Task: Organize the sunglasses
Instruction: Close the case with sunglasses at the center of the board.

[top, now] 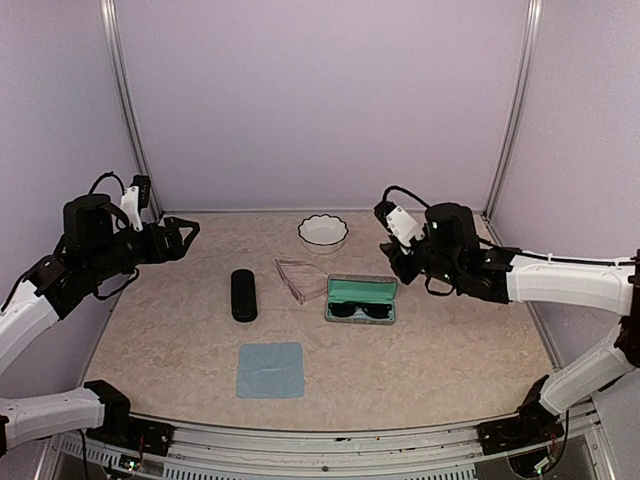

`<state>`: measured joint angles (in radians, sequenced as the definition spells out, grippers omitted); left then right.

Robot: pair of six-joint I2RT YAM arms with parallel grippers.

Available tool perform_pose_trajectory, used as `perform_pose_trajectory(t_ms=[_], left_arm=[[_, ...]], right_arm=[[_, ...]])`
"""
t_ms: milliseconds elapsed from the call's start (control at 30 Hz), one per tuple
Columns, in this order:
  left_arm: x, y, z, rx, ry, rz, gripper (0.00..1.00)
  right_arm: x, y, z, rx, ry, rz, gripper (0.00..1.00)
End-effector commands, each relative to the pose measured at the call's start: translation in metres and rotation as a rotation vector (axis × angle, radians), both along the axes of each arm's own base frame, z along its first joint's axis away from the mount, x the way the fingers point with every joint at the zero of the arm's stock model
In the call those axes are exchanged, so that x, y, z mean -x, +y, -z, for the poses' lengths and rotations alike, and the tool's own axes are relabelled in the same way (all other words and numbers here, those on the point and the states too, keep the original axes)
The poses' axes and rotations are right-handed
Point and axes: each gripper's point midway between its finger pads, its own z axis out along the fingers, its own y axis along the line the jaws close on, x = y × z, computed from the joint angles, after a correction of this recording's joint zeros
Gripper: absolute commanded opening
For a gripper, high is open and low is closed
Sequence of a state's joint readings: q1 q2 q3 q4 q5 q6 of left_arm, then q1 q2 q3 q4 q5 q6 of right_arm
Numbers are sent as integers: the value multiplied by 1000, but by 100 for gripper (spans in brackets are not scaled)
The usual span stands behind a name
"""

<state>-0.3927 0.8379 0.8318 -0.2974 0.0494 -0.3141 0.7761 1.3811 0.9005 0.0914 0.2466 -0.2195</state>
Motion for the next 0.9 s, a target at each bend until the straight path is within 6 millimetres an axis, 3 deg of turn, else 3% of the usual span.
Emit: perform_pose_trajectory(t_ms=[0,133,333,867], left_arm=[[-3,0,-2,18,-17,-2,99],[-2,5,3,2,-14,-24,99],[1,11,12,-11,-9,-46,99],[1,9,13,7,-5,-32,99]], right_arm=[[-20,1,11,-238,289,101,26],[-35,20,13,-330,390,123,30],[-52,28,45,-366,485,267,36],[-60,40,84,-354,435,524,50]])
